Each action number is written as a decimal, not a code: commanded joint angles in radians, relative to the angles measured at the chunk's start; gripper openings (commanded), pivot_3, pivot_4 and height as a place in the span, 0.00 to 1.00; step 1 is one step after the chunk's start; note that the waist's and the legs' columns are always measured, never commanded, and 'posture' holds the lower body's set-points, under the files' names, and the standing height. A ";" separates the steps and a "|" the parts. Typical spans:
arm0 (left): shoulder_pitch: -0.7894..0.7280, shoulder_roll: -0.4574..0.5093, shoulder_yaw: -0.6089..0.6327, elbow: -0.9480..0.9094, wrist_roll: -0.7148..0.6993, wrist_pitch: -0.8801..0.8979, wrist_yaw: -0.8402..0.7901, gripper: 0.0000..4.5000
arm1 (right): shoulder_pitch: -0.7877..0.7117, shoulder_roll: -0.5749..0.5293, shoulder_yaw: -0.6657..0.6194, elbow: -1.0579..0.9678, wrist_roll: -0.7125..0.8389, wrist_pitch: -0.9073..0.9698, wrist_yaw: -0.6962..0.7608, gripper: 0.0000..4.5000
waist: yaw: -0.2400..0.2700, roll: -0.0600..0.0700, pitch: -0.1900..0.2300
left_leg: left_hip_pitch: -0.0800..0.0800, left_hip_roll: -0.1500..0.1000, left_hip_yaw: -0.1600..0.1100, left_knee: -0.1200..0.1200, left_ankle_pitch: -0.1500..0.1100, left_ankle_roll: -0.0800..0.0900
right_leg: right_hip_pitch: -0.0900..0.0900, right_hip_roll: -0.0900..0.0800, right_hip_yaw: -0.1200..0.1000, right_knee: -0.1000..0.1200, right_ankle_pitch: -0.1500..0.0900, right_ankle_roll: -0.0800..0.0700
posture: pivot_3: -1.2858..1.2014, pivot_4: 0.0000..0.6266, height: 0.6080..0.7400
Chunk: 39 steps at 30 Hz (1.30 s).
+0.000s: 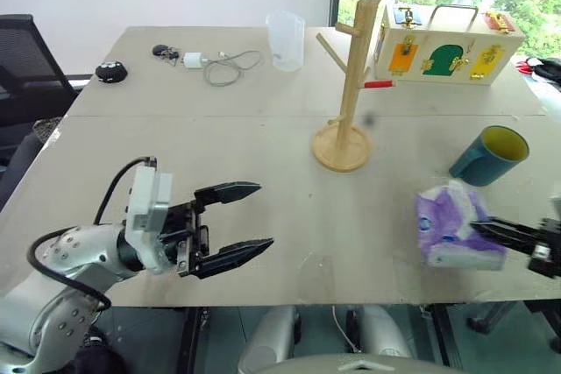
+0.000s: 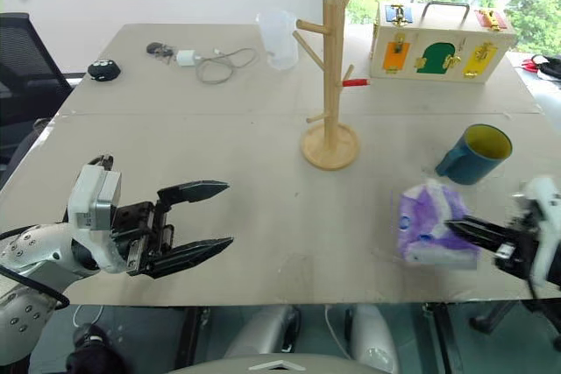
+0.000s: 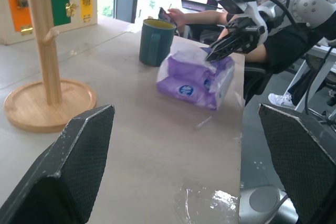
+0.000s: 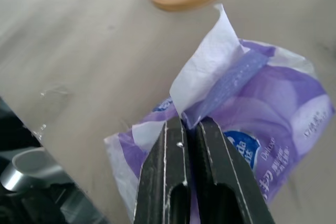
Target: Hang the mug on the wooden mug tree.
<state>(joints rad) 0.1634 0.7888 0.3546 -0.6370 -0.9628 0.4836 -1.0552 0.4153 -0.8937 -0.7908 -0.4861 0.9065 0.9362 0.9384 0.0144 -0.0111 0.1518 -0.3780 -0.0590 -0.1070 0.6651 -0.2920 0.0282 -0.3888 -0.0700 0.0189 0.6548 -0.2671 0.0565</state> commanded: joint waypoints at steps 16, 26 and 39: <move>-0.170 -0.019 -0.153 0.031 0.002 -0.006 -0.066 1.00 | -0.249 -0.168 0.214 0.554 -0.537 -0.417 -0.052 0.37 | -0.018 0.006 0.003 | 0.000 0.001 0.004 0.000 0.002 -0.004 | -0.001 0.001 0.003 0.000 0.000 0.000 | 0.52 0.24 1.00; -0.207 -0.024 -0.156 0.095 0.011 -0.013 -0.106 1.00 | -0.124 -0.153 -0.201 0.042 -0.164 0.024 0.076 0.80 | -0.007 0.003 0.002 | 0.001 0.003 0.003 0.001 -0.001 0.001 | 0.001 0.003 0.002 -0.001 0.000 0.000 | 0.52 0.24 1.00; -0.230 -0.049 -0.180 0.089 0.073 -0.030 -0.097 1.00 | -0.283 0.286 0.310 0.024 -0.379 -0.226 -0.354 0.80 | -0.004 0.001 0.002 | -0.002 0.000 0.000 0.002 0.002 -0.004 | -0.001 0.000 0.001 -0.002 0.000 0.000 | 0.52 0.24 1.00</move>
<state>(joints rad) -0.0732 0.7437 0.1797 -0.5039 -0.9010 0.4686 -1.1658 0.1496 -0.6184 -0.5012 -0.4774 0.5536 0.7678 0.6085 0.0104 -0.0104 0.1535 -0.3797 -0.0593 -0.1066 0.6670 -0.2898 0.0242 -0.3902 -0.0699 0.0202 0.6536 -0.2670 0.0569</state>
